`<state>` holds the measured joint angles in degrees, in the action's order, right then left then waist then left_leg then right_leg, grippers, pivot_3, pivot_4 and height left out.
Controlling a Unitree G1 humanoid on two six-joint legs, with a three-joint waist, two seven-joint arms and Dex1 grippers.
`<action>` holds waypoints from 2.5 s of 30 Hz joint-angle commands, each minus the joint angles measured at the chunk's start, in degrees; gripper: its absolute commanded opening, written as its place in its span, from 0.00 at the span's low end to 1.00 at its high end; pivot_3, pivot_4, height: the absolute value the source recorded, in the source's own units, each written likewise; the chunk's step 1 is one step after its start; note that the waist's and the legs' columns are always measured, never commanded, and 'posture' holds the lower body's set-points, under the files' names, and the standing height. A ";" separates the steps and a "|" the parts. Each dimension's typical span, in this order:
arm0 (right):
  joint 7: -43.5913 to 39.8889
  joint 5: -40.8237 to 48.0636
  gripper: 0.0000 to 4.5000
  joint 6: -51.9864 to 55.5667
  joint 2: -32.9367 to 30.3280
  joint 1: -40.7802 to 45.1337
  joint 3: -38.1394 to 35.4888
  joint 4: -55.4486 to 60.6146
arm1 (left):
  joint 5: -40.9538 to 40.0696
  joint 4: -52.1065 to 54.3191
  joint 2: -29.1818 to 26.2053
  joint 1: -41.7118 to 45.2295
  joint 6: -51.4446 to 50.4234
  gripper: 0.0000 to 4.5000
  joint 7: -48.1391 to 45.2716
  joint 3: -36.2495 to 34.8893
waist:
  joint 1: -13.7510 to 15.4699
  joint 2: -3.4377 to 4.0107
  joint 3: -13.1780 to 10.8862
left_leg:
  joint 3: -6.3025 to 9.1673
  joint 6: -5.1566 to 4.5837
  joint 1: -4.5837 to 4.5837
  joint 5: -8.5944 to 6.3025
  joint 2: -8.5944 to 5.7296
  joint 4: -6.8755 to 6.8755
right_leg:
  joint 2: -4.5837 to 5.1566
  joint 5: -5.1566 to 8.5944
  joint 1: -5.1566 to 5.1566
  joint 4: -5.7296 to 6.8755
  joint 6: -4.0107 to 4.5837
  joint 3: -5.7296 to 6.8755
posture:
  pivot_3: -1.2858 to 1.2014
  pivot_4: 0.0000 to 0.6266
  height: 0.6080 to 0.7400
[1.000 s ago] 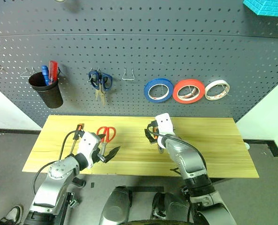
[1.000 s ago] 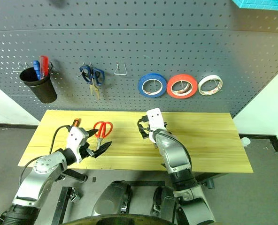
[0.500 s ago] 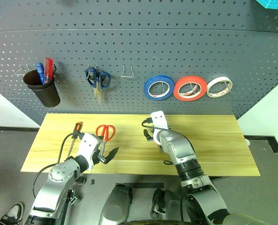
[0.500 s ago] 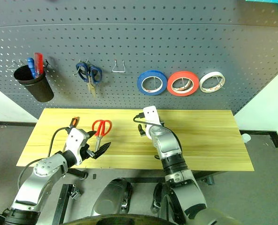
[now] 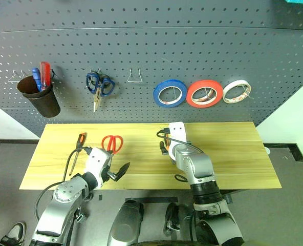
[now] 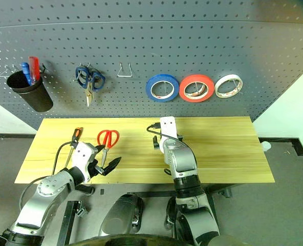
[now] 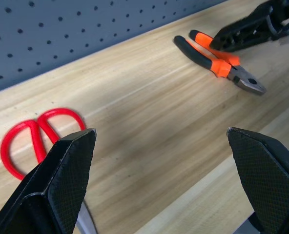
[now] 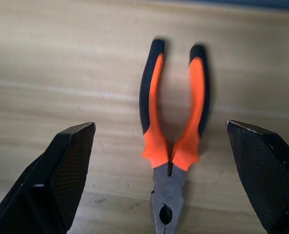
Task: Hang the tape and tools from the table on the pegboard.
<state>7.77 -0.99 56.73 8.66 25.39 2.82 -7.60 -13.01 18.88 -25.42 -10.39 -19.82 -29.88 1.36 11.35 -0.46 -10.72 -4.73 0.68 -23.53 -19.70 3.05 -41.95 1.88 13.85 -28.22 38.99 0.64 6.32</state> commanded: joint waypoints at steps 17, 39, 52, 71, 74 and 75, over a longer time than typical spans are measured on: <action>-0.75 -0.01 0.99 -0.79 -0.42 6.14 -0.03 -5.70 | 0.18 6.25 1.42 -4.03 -1.32 1.00 1.82 0.68 | -1.20 0.03 -1.91 | -0.01 0.00 -0.29 0.00 -0.02 0.00 | 0.10 0.02 -0.24 0.00 -0.05 0.00 | 0.69 0.39 0.51; -4.09 -0.85 0.99 -0.34 -2.30 7.24 2.09 -8.91 | 0.36 12.78 3.36 -11.30 -2.61 1.00 5.88 1.73 | -1.68 0.01 -4.06 | -0.02 0.04 -0.76 0.02 -0.03 0.00 | 0.16 0.05 -0.65 0.00 -0.11 0.00 | 0.69 0.46 0.51; -4.81 -1.40 0.73 -0.48 -2.71 6.95 2.85 -9.00 | 0.44 13.49 3.64 -12.39 -2.59 1.00 7.00 2.61 | -1.66 0.01 -4.41 | -0.03 0.06 -0.76 0.03 -0.03 0.00 | 0.18 0.05 -0.66 0.01 -0.13 0.00 | 0.69 0.46 0.51; -13.92 0.26 0.47 0.55 -7.33 4.10 8.44 4.15 | -0.07 12.10 3.42 -11.39 0.25 1.00 6.49 1.19 | -1.34 0.01 -4.80 | -0.03 0.06 -0.96 0.03 -0.04 0.00 | 0.19 0.05 -0.84 0.00 -0.14 0.00 | 0.70 0.44 0.51; -16.58 1.67 0.47 4.43 -9.32 2.86 9.00 11.45 | -0.78 11.31 3.56 -11.00 1.47 1.00 5.75 0.29 | -1.30 0.00 -4.82 | -0.04 0.07 -0.99 0.03 -0.04 0.00 | 0.20 0.06 -0.87 0.00 -0.16 0.01 | 0.70 0.42 0.51; -17.30 2.02 0.47 5.64 -9.95 2.38 9.24 13.81 | -0.83 10.97 3.59 -10.84 2.01 1.00 5.48 0.13 | -1.25 -0.01 -4.81 | -0.04 0.07 -1.00 0.04 -0.04 0.00 | 0.20 0.06 -0.87 0.00 -0.16 0.01 | 0.70 0.42 0.51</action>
<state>-8.16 -0.24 61.07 -1.19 27.98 11.24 0.69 -13.20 29.32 -21.86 -20.73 -19.50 -23.78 2.57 10.09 -0.46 -15.53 -4.75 0.75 -24.52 -19.66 3.01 -41.95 2.08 13.92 -29.09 38.99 0.48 6.33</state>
